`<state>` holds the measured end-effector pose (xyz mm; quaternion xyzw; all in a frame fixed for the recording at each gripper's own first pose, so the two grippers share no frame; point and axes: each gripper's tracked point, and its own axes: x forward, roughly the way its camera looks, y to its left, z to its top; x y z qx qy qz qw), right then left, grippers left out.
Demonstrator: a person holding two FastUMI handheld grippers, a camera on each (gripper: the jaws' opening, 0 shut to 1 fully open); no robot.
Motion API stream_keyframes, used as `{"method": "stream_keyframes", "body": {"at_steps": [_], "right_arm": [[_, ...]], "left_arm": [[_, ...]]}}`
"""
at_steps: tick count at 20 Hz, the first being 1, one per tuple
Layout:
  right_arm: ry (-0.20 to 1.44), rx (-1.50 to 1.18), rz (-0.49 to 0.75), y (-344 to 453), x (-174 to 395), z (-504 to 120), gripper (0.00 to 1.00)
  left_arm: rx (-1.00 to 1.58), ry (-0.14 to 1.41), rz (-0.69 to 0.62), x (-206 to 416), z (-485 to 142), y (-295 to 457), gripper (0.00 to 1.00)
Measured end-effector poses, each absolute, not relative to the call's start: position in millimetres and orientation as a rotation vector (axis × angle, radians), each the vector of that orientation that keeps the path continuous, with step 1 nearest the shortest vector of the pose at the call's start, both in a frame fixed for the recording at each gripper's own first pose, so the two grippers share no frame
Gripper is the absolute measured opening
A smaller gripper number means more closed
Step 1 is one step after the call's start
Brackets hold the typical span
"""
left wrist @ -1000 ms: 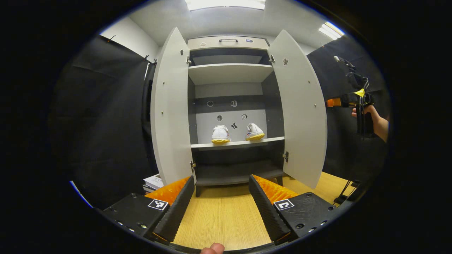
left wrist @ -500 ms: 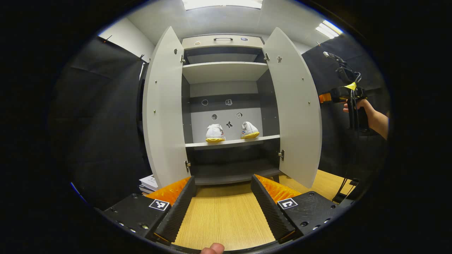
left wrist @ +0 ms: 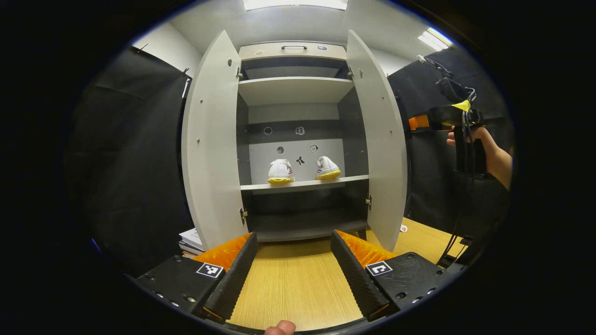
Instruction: Grab one shoe with the right hand and put it into the shoe cabinet, grab the other shoe with the left hand and put it into the shoe cabinet; then close the right door with the right hand and the left door with the left hand.
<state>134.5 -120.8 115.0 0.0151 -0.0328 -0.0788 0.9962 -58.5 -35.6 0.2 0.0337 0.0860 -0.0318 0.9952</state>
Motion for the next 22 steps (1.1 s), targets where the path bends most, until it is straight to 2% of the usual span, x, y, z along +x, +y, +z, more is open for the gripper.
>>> {"method": "stream_keyframes", "body": {"at_steps": [1, 2, 3, 4, 5, 10, 11, 12, 17, 18, 19, 22], "right_arm": [[-0.062, 0.047, -0.150, -114.2, 136.6, 113.5, 0.91], [-0.059, 0.061, -0.137, -107.4, 138.1, 112.7, 0.96], [-0.058, 0.072, -0.122, -99.8, 140.3, 112.3, 0.96], [-0.054, 0.079, -0.107, -91.8, 142.8, 111.4, 0.91], [-0.053, 0.081, -0.090, -83.2, 146.0, 110.3, 0.95], [-0.058, 0.037, -0.009, -34.2, 178.4, 110.6, 0.96], [-0.044, 0.025, 0.001, -28.1, 184.4, 107.1, 1.00], [-0.040, 0.021, 0.003, -26.0, 185.6, 105.0, 0.97], [-0.093, 0.033, 0.029, -25.9, 138.6, 95.8, 0.97], [-0.093, 0.028, 0.034, -25.1, 124.3, 88.5, 1.00], [-0.094, 0.020, 0.040, -23.4, 111.2, 79.2, 0.96], [-0.089, 0.002, 0.030, -19.0, 73.3, 44.0, 0.96]], "left_arm": [[0.066, 0.176, -0.058, -56.5, -0.3, -32.9, 0.95], [0.065, 0.177, -0.052, -55.8, -0.7, -30.5, 0.95], [0.062, 0.179, -0.047, -55.3, -1.4, -28.4, 0.95], [0.060, 0.182, -0.044, -55.5, -2.7, -26.6, 0.95], [0.060, 0.183, -0.040, -54.8, -2.8, -24.9, 0.95], [0.060, 0.191, -0.014, -52.2, -8.0, -13.2, 0.95], [0.058, 0.196, -0.006, -52.1, -9.5, -9.5, 0.95], [0.056, 0.199, 0.007, -52.6, -10.4, -4.9, 0.95], [0.048, 0.200, 0.139, -62.2, -9.4, 47.4, 0.96], [0.058, 0.201, 0.174, -65.4, -8.1, 62.6, 0.95], [0.070, 0.198, 0.208, -67.4, -6.4, 78.9, 0.95], [0.061, 0.207, 0.306, -69.2, -5.6, 123.2, 0.95]]}}
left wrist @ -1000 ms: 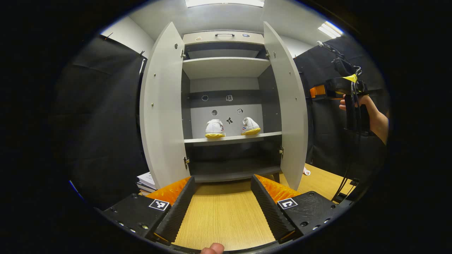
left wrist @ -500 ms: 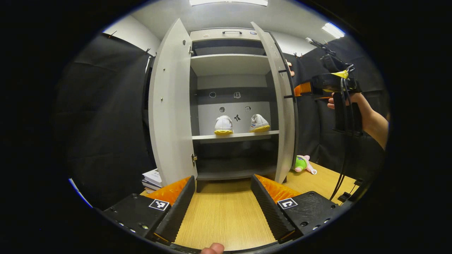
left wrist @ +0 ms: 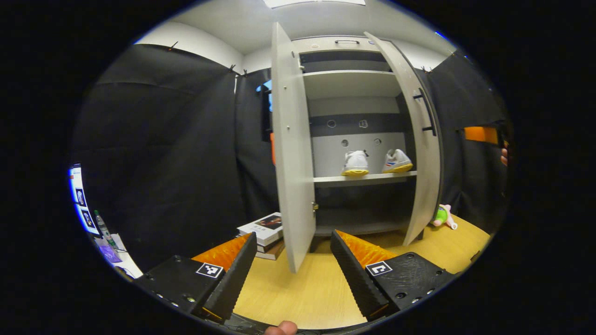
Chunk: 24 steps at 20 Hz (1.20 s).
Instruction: Grab one shoe with the right hand and put it into the shoe cabinet, grab the other shoe with the left hand and put it into the shoe cabinet; then close the right door with the right hand and the left door with the left hand.
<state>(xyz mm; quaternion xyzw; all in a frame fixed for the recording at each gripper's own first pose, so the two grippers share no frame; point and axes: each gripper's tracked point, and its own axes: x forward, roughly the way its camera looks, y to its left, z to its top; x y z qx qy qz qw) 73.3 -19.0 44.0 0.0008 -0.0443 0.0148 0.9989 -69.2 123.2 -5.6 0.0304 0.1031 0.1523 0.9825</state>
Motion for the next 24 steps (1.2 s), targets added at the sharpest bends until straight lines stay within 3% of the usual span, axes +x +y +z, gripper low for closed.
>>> {"method": "stream_keyframes", "body": {"at_steps": [8, 10, 11, 15, 16, 17, 24], "right_arm": [[0.077, -0.002, 0.045, -2.6, 23.6, -42.9, 0.97], [0.101, 0.008, 0.043, -2.0, 23.6, -50.5, 0.93], [0.102, 0.007, 0.042, -2.4, 23.8, -51.4, 0.97], [0.117, -0.018, 0.027, -9.3, 26.4, -58.3, 0.97], [0.123, -0.014, 0.021, -11.5, 27.7, -60.7, 0.97], [0.132, -0.006, 0.017, -12.9, 28.5, -62.9, 0.97], [0.157, 0.015, -0.026, -30.7, 31.4, -69.6, 0.97]], "left_arm": [[0.052, 0.098, 0.483, -21.8, 74.4, 233.2, 0.96], [0.070, 0.063, 0.511, -3.1, 101.0, 262.3, 0.95], [0.058, 0.059, 0.509, 8.9, 111.5, 273.2, 0.95], [0.042, 0.035, 0.455, 57.1, 145.3, 284.3, 0.94], [0.043, 0.038, 0.430, 66.4, 149.2, 281.1, 0.82], [0.041, 0.048, 0.399, 73.7, 150.5, 275.0, 0.94], [0.022, 0.054, 0.358, 83.8, 149.5, 249.0, 0.89]]}}
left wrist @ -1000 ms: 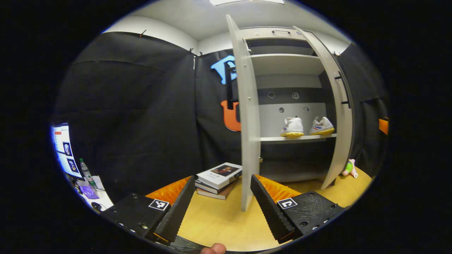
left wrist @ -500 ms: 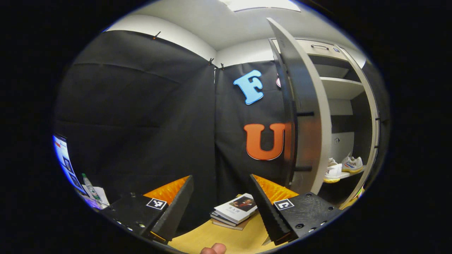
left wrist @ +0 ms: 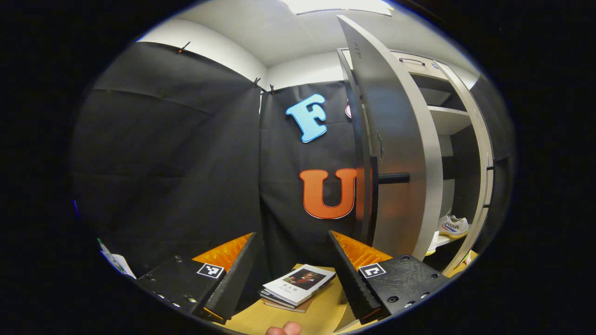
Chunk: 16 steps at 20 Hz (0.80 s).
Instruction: Grab one shoe with the right hand and put it into the shoe cabinet, grab the other shoe with the left hand and put it into the shoe cabinet; then close the right door with the right hand and the left door with the left hand.
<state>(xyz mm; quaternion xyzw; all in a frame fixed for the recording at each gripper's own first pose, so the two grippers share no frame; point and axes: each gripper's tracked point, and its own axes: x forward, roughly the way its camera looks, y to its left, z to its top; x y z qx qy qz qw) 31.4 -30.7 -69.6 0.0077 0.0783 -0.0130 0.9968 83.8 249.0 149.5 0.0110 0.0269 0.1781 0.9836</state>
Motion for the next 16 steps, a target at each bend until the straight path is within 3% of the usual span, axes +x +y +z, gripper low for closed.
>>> {"method": "stream_keyframes", "body": {"at_steps": [9, 16], "right_arm": [[0.141, -0.003, -0.053, -45.2, 31.3, -63.7, 0.97], [0.143, 0.011, -0.095, -64.6, 27.6, -65.4, 0.97]], "left_arm": [[-0.013, 0.059, 0.280, 87.2, 148.7, 176.5, 0.92], [-0.062, 0.035, 0.149, 120.6, 142.1, 102.0, 0.92]]}}
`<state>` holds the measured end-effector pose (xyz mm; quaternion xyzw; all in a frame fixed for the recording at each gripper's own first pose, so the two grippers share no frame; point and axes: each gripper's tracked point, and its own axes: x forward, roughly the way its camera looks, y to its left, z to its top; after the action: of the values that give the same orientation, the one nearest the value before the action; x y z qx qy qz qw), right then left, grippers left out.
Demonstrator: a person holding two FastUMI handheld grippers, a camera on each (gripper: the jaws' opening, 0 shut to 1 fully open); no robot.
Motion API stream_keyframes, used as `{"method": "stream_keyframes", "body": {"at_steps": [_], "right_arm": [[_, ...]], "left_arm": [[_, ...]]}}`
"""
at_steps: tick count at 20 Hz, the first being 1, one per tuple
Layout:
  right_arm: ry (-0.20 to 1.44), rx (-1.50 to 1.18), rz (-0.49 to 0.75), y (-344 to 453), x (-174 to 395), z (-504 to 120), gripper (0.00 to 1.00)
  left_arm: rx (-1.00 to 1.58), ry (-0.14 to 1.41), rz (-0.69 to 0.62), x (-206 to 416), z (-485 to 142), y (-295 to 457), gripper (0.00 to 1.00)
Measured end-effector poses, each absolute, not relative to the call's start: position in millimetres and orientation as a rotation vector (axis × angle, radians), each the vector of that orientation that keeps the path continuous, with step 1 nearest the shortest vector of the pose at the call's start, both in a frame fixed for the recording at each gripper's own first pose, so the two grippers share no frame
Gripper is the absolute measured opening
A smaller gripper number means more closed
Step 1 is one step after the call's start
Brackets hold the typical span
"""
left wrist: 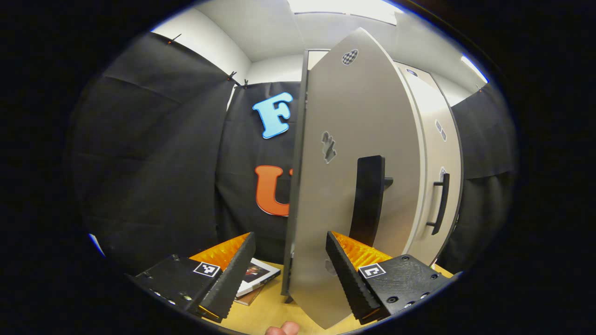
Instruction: Grab one shoe with the right hand and put it into the shoe cabinet, grab the other shoe with the left hand and put it into the shoe cabinet; then close the right door with the right hand and the left door with the left hand.
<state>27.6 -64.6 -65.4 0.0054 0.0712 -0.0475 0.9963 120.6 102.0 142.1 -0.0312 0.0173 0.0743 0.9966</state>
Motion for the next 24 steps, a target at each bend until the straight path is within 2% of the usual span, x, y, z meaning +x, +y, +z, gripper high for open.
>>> {"method": "stream_keyframes", "body": {"at_steps": [4, 7, 16, 20, 21, 24], "right_arm": [[0.141, 0.020, -0.124, -75.0, 21.9, -66.3, 0.97], [0.133, 0.016, -0.146, -83.4, 19.2, -64.5, 0.97], [0.104, 0.029, -0.119, -68.4, 24.8, -57.2, 0.97], [0.111, 0.038, -0.067, -45.7, 27.8, -54.7, 0.97], [0.103, 0.037, -0.053, -41.1, 29.2, -51.4, 0.94], [0.092, 0.023, -0.029, -32.2, 28.2, -46.4, 0.97]], "left_arm": [[-0.048, 0.049, 0.108, 149.7, 127.2, 74.1, 0.94], [-0.056, 0.055, 0.138, 142.9, 114.1, 79.0, 0.93], [-0.026, 0.087, 0.134, 26.4, 52.3, 60.7, 0.93], [-0.038, 0.113, 0.013, -8.4, 26.1, 13.8, 0.93], [-0.045, 0.117, -0.006, -14.5, 24.5, 6.2, 0.93], [-0.061, 0.122, -0.031, -22.1, 23.5, -8.2, 0.93]]}}
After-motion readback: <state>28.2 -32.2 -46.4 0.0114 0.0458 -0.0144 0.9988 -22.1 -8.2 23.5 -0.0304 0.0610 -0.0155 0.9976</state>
